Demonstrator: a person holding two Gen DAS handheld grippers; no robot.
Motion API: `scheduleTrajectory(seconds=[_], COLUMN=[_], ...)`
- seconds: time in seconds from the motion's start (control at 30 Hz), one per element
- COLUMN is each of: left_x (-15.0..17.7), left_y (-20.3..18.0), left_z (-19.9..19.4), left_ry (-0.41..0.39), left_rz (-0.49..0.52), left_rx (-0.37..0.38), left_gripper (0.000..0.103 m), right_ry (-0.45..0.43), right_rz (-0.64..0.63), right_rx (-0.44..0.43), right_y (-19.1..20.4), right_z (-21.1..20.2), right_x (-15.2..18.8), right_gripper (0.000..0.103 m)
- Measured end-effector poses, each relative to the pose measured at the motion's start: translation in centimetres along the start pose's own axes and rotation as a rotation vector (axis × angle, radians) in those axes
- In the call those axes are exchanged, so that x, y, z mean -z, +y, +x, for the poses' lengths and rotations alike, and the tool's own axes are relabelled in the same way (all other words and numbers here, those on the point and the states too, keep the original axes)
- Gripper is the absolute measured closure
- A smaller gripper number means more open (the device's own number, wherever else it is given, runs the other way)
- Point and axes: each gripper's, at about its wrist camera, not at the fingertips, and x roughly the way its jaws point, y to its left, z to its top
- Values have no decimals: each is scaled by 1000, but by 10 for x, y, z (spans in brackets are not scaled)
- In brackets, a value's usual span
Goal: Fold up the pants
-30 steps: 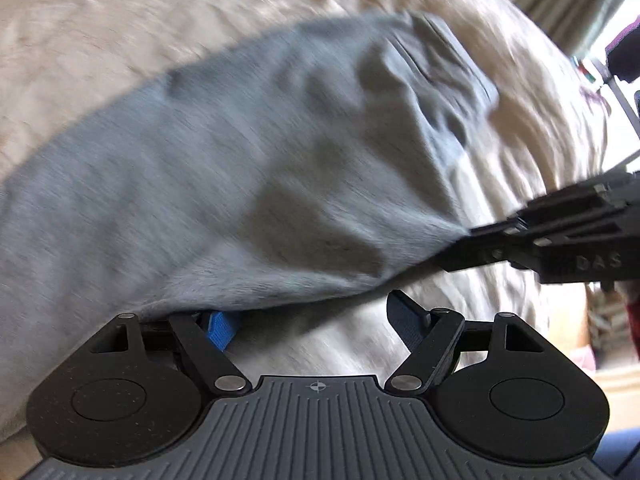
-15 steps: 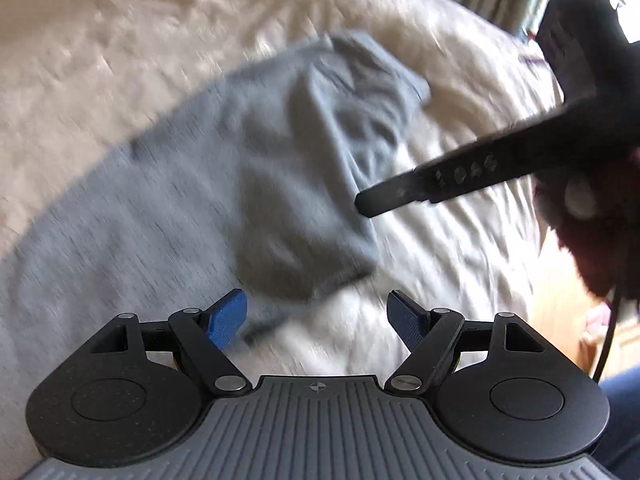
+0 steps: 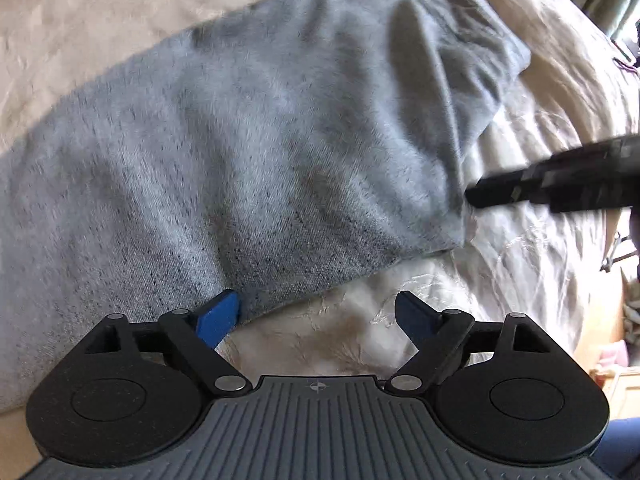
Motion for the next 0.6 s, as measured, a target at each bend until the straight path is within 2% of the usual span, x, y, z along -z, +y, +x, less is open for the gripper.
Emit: scheduleTrajectory(seconds=[0.1, 0.2, 0.3, 0.37, 0.43, 0.6], left_x=[-9, -19, -29, -27, -23, -19], left_y=[-9, -16, -26, -25, -15, -3], left_z=[-13, -18, -3, 9, 24, 21], left_ry=[-78, -138, -123, -68, 15, 7], left_rz=[-17, -27, -10, -10, -32, -47], left_rx=[3, 33, 41, 11, -45, -10], left_gripper=[18, 18, 18, 18, 18, 18], right_ry=[-106, -182, -231, -257, -263, -217], right_rz=[84, 222, 372, 445, 482, 491], right_rx=[69, 143, 161, 156, 145, 131], right_y=[-31, -76, -118, -139, -149, -150], right_z=[-23, -36, -36, -37, -34, -8], right_x=[-12, -29, -45, -52, -59, -78], right_gripper=[55, 43, 41, 38, 33, 30])
